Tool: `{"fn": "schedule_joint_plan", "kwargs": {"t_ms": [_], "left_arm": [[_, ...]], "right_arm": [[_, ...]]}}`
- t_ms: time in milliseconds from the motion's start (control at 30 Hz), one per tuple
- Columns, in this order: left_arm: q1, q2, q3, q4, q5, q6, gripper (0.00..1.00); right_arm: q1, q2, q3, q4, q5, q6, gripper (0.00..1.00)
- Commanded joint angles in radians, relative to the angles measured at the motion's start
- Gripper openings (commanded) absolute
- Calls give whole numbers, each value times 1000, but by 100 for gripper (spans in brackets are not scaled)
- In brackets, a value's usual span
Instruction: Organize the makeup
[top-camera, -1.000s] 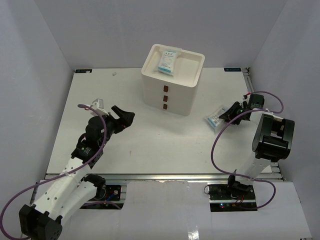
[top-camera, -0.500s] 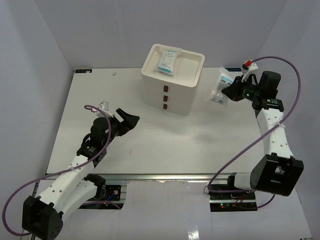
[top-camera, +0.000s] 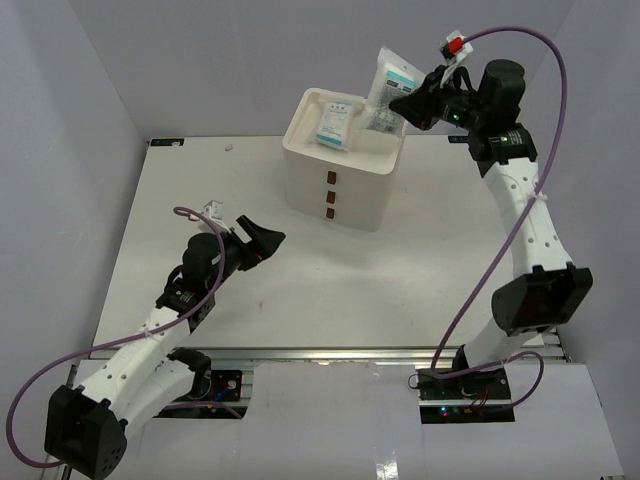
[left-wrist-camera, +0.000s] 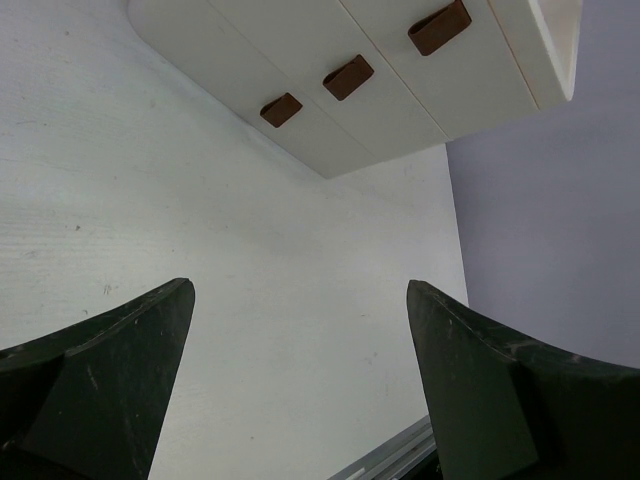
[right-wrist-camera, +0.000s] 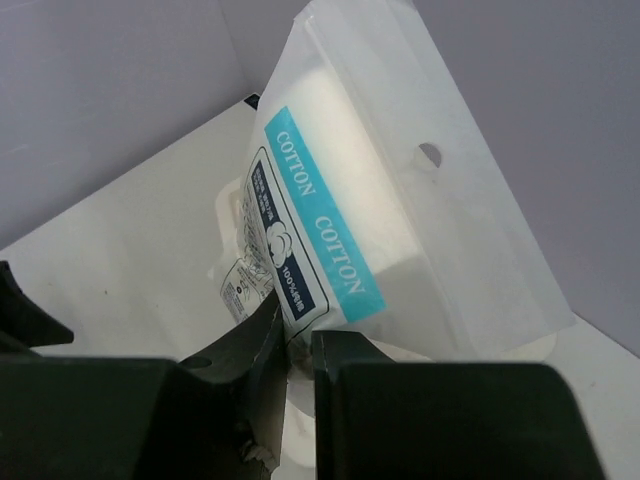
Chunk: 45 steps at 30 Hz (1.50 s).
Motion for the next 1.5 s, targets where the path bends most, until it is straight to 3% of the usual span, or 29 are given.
{"fn": "schedule_joint_plan", "kwargs": {"t_ms": [0, 267, 467, 533, 667, 733, 800, 900, 1100, 1233, 1467], "left_arm": [[3, -65, -21, 0, 17, -15, 98], [3, -71, -16, -9, 19, -11, 98], [3, -70, 15, -9, 19, 26, 98], [3, -68, 30, -9, 24, 45, 98], [3, -71, 65, -8, 39, 103, 98], [3, -82, 84, -9, 37, 136, 98], [3, -97, 96, -5, 38, 174, 98], [3, -117, 112, 4, 32, 184, 98], [3, -74, 192, 13, 87, 268, 98], [3, -11, 294, -3, 132, 320, 98], [3, 66, 331, 46, 194, 317, 98]], "right_arm": [[14, 125, 70, 17, 63, 113, 23], [21, 176, 99, 5, 94, 13, 76], [15, 102, 140, -50, 127, -109, 85], [7, 36, 99, -71, 109, -152, 93], [-41, -104, -94, -68, 126, -126, 90], [-111, -169, -195, -70, 121, -109, 90], [-190, -220, -306, -124, 9, -128, 90], [-289, -303, -401, -198, 5, -215, 90], [-343, -573, -723, -282, 305, -366, 90], [-344, -589, -769, -400, 470, -335, 90], [-345, -639, -798, -372, 479, -354, 90]]}}
